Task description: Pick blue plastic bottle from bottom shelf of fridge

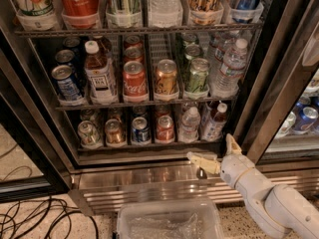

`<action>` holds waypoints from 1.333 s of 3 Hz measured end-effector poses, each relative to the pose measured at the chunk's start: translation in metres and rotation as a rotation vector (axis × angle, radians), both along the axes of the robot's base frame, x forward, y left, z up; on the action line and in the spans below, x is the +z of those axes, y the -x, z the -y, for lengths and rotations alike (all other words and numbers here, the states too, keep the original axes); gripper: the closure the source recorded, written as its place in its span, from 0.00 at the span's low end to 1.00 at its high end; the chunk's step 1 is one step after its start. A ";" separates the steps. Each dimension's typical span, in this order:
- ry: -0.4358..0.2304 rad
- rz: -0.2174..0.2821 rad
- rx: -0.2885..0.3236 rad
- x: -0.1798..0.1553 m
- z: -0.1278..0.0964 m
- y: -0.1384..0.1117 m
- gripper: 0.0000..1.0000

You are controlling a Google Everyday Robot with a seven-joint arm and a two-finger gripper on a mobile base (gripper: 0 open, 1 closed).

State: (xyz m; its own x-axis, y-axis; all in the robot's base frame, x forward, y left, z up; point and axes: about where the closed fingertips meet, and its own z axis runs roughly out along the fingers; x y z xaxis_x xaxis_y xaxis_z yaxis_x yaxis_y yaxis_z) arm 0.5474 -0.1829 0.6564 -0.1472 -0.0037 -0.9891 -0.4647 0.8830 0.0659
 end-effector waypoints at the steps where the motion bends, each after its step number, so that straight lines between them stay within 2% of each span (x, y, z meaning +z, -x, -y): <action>1: 0.012 0.032 -0.039 0.003 0.008 -0.007 0.18; 2: 0.027 0.061 -0.061 0.004 0.014 -0.012 0.22; 4: 0.061 0.133 -0.117 0.009 0.022 -0.015 0.23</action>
Offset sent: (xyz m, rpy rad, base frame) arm 0.0162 -0.0240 0.0054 -0.0449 -0.0940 -0.0939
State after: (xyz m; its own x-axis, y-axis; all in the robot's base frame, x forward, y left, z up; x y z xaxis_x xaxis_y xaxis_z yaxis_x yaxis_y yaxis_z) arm 0.5627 -0.2046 0.6655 -0.0182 -0.0544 -0.9984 -0.3596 0.9321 -0.0442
